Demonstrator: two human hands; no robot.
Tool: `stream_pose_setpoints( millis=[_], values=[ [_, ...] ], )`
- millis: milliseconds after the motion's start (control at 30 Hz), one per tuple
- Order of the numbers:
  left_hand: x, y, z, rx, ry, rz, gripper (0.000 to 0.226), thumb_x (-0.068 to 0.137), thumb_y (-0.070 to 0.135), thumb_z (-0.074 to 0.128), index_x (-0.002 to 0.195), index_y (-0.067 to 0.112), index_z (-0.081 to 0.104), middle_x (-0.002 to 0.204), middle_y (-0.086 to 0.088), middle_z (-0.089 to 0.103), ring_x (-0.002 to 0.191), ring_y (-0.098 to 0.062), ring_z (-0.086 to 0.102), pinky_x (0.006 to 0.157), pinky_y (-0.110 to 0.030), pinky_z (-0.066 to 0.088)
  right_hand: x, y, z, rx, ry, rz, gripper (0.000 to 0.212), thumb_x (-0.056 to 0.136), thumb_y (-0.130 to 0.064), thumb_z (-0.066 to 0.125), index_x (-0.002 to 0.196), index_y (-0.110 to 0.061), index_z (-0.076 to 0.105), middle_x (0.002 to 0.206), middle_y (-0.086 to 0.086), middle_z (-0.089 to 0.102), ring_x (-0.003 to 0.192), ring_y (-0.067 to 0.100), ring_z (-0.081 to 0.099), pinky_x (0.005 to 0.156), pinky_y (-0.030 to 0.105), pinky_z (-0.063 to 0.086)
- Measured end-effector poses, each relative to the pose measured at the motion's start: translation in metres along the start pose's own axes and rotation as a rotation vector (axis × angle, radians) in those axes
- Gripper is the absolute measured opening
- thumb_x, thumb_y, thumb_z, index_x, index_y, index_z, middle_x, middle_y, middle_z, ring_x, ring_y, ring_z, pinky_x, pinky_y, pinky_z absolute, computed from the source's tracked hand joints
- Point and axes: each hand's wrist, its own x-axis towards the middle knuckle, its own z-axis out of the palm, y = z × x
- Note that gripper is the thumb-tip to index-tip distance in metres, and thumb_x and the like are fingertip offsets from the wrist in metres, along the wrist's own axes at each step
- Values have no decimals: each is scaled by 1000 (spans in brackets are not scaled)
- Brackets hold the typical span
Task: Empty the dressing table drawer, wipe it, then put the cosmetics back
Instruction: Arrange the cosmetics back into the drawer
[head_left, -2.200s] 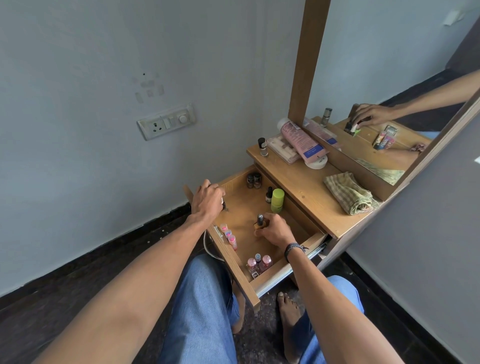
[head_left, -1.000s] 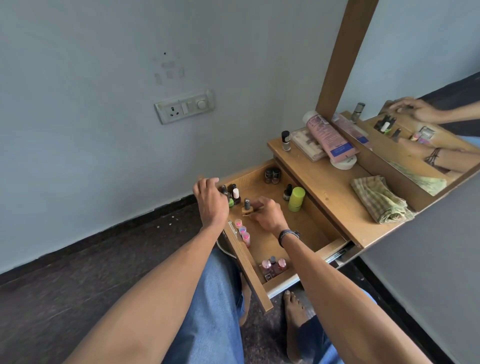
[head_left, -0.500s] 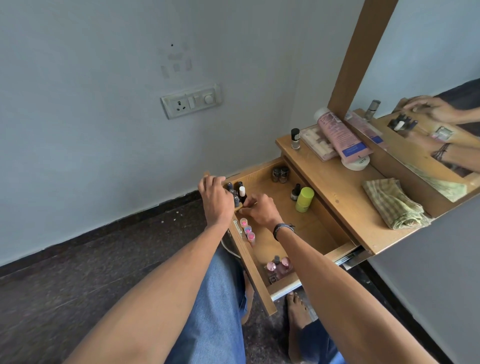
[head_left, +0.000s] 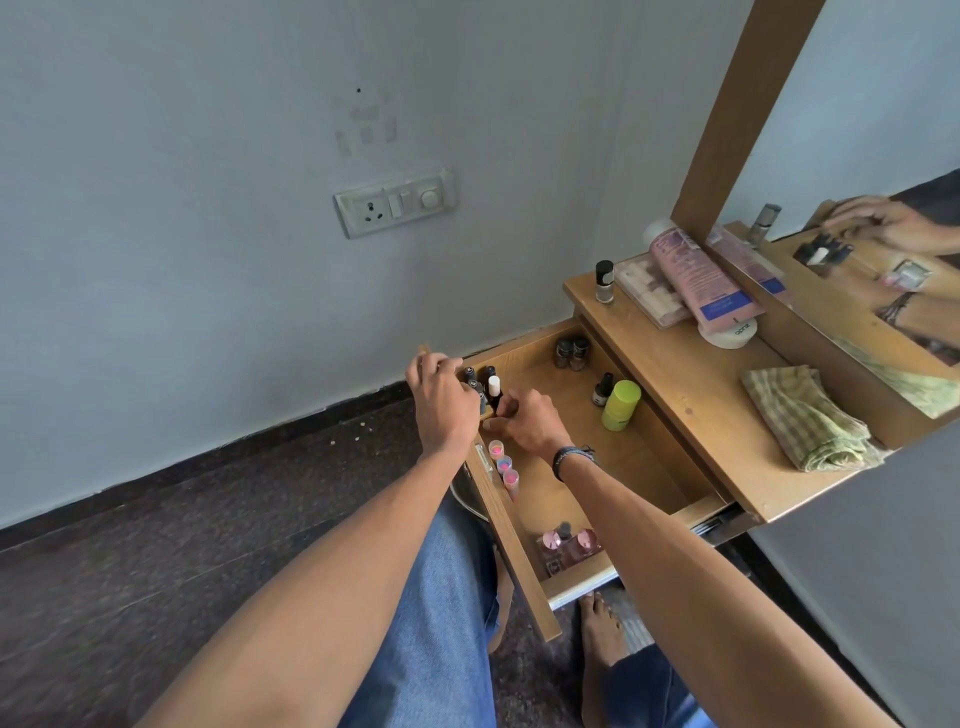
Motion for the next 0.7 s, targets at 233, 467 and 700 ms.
stream_pose_setpoints(
  millis=[233,467,700],
  values=[
    [1,1,0,12,-1,0,39,88,-2,59,125,10,66,133,-3,54,141,-23,28,114,-33,32,0,10,2,146,49,42,49,78,-16,87,102,-26,45,90,3,70,82,21,69,75,39,58],
    [1,2,-3,-3,-3,-7,37,89,-1,60,123,10,67,133,-2,54,142,-21,27,112,-30,34,5,8,0,163,5,16,84,76,-14,88,144,-27,38,95,2,64,88,18,63,75,33,53],
    [2,1,-2,-5,-4,-8,35,88,0,62,121,10,68,133,-2,55,141,-22,29,110,-32,38,6,10,7,-104,28,-89,34,83,-28,81,110,-22,61,98,-4,48,87,17,48,64,26,31]
  ],
)
